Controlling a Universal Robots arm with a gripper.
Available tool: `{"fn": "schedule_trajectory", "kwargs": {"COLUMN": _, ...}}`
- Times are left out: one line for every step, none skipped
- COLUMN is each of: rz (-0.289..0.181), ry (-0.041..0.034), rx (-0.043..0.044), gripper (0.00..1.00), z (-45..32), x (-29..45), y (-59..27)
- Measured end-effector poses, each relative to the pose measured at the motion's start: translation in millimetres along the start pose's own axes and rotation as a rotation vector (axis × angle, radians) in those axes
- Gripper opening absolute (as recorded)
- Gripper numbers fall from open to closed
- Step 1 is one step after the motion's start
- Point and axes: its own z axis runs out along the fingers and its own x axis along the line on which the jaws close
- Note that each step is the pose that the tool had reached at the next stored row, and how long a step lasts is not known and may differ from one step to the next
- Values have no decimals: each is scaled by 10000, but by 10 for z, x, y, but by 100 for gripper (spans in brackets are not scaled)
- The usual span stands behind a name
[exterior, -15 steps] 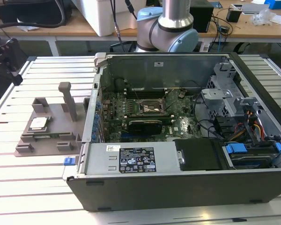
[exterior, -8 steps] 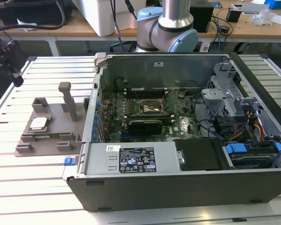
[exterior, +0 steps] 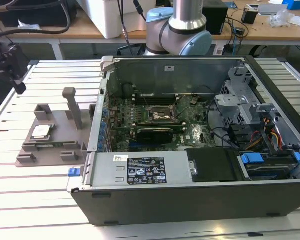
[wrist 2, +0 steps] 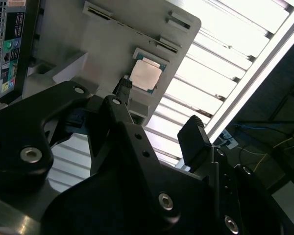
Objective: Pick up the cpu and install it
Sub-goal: 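Pick up the cpu and move it towards the insertion slot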
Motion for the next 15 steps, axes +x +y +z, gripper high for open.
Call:
{"fn": "schedule_trajectory", "kwargs": {"rz": -1, "ry": 0, "rx": 0, "gripper": 66, "z": 6, "x": 0, "y": 0}}
{"fn": "schedule_trajectory", "kwargs": {"rz": 0, "ry": 0, "rx": 0, "gripper": 66, "z": 10, "x": -1, "y": 0}}
{"fn": "schedule_trajectory", "kwargs": {"rz": 0, "ry": 0, "rx": 0, "gripper": 66, "z": 14, "x": -1, "y": 0}}
{"fn": "schedule_trajectory", "kwargs": {"rz": -1, "ry": 0, "rx": 0, "gripper": 66, "z": 18, "x": -2, "y": 0}}
{"fn": "schedule_trajectory", "kwargs": {"rz": 0, "ry": 0, "rx": 1, "gripper": 66, "z": 23, "x": -2, "y": 0}}
{"fn": "schedule_trajectory", "kwargs": {"rz": 0, "ry": 0, "rx": 0, "gripper": 66, "z": 28, "x": -2, "y": 0}}
{"fn": "schedule_trajectory", "kwargs": {"rz": 0, "ry": 0, "rx": 1, "gripper": 66, "z": 35, "x": -3, "y": 0}}
{"fn": "schedule_trajectory", "kwargs": {"rz": 0, "ry": 0, "rx": 1, "gripper": 66, "z": 39, "x": -3, "y": 0}}
{"fn": "schedule_trajectory", "kwargs": {"rz": 0, "ry": -1, "rx": 0, "gripper": 66, "z": 44, "x": -3, "y": 0}}
{"fn": "schedule_trajectory", "kwargs": {"rz": 0, "ry": -1, "rx": 0, "gripper": 66, "z": 50, "x": -4, "y": 0}}
{"fn": "schedule_trajectory", "kwargs": {"rz": -1, "ry": -1, "rx": 0, "gripper": 66, "z": 55, "x": -5, "y": 0}}
{"fn": "schedule_trajectory", "kwargs": {"rz": 0, "ry": 0, "rx": 1, "gripper": 66, "z": 59, "x": -5, "y": 0}}
{"fn": "schedule_trajectory", "kwargs": {"rz": 0, "ry": -1, "rx": 0, "gripper": 66, "z": 66, "x": -5, "y": 0}}
{"fn": "schedule_trajectory", "kwargs": {"rz": 0, "ry": -1, "rx": 1, "gripper": 66, "z": 72, "x": -6, "y": 0}}
{"fn": "schedule_trajectory", "kwargs": {"rz": 0, "ry": 0, "rx": 1, "gripper": 66, "z": 76, "x": -6, "y": 0}}
